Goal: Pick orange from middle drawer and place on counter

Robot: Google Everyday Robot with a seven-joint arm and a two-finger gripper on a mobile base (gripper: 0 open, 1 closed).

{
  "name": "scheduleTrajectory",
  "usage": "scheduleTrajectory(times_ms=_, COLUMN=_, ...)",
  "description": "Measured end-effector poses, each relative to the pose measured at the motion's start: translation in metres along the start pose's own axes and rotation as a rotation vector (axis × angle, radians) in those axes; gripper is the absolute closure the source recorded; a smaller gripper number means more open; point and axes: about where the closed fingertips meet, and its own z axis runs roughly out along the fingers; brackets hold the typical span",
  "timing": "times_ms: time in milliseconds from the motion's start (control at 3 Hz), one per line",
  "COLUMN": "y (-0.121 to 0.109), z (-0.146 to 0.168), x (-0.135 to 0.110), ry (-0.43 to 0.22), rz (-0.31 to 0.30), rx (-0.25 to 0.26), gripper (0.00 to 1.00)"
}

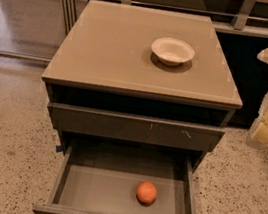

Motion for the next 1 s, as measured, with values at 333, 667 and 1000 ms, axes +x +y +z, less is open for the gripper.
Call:
scheduleTrajectory(times_ms=333, y=0.0, z=0.0, x=0.0, ry=0.0, rz=0.0, rx=0.0, gripper=0.0)
scheduleTrajectory(times_ms=667, y=0.0, z=0.0, x=0.0, ry=0.0, rz=0.0, rx=0.0, gripper=0.16)
scheduleTrajectory(times_ms=1000, y=0.005, z=0.046, x=0.006, ry=-0.084, rz=0.03, rx=-0.043, gripper=0.47)
